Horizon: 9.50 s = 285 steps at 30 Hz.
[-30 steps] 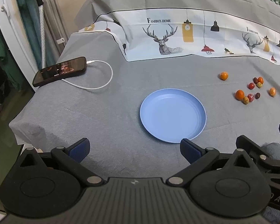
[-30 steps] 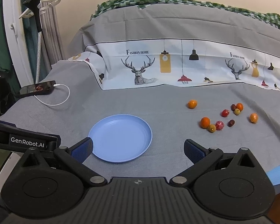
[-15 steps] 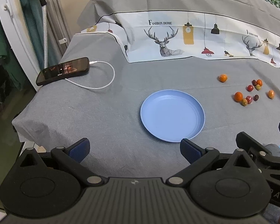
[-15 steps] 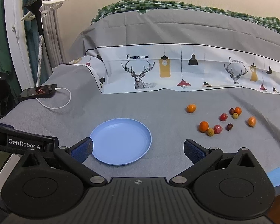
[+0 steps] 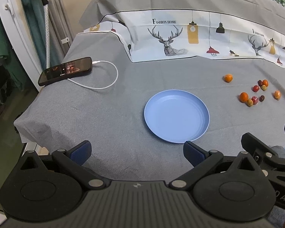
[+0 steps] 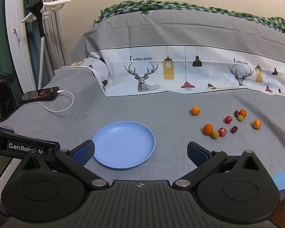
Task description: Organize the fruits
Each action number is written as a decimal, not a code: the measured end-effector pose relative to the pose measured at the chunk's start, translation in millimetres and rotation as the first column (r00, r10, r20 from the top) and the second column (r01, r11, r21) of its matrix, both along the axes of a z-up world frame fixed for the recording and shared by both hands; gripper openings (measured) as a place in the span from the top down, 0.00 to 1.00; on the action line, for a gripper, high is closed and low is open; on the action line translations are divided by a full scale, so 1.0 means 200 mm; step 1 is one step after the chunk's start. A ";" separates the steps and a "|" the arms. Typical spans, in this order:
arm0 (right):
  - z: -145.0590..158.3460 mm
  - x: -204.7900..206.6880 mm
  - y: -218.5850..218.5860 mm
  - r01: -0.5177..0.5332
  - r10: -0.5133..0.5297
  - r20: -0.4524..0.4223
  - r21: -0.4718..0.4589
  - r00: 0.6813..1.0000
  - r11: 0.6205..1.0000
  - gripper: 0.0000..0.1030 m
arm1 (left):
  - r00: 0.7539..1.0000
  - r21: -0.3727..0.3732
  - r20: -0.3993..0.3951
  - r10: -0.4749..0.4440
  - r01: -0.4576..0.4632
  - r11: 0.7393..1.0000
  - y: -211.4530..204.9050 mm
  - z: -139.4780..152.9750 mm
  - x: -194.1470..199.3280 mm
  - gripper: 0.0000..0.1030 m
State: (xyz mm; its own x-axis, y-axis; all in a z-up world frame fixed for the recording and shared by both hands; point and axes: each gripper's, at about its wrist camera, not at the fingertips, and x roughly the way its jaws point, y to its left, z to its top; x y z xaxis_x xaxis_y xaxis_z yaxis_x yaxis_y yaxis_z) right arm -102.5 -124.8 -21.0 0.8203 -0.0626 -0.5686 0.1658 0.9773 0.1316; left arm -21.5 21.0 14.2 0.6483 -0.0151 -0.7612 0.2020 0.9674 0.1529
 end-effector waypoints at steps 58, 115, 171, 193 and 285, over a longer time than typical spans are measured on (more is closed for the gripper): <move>-1.11 0.96 -1.52 0.400 -0.426 -0.138 -0.181 0.894 0.898 0.74 | 0.827 -0.246 -0.370 -0.424 0.353 0.903 -1.87 -0.98 1.23 0.65; 0.03 -0.17 0.02 -0.122 0.145 0.145 -0.156 0.979 0.980 0.74 | 0.978 -0.440 -0.076 -0.193 0.141 0.887 0.01 0.12 0.06 0.65; -0.72 1.00 0.02 -0.191 0.173 -0.239 -0.055 0.956 0.980 0.48 | 0.955 -0.204 -0.258 -0.146 0.094 0.975 -0.22 -0.71 1.10 0.16; -0.18 0.13 -0.03 -0.160 0.155 -0.098 -0.041 0.983 0.986 0.01 | 0.985 -0.122 -0.144 -0.099 0.082 0.989 0.01 -0.27 0.22 0.01; -0.70 0.44 -1.75 0.610 -0.601 -0.131 0.039 0.788 0.792 0.01 | 0.831 -0.136 -0.192 -0.522 0.504 0.853 -1.92 -0.63 0.93 0.00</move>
State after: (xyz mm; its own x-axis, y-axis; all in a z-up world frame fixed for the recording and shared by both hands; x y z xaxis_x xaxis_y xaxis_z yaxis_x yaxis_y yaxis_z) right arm -13.8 -474.9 -161.6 0.5629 -0.4801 -0.6728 0.7374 0.6594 0.1464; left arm 165.3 -362.7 -111.3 0.3523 -0.3637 -0.8623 0.6915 0.7221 -0.0220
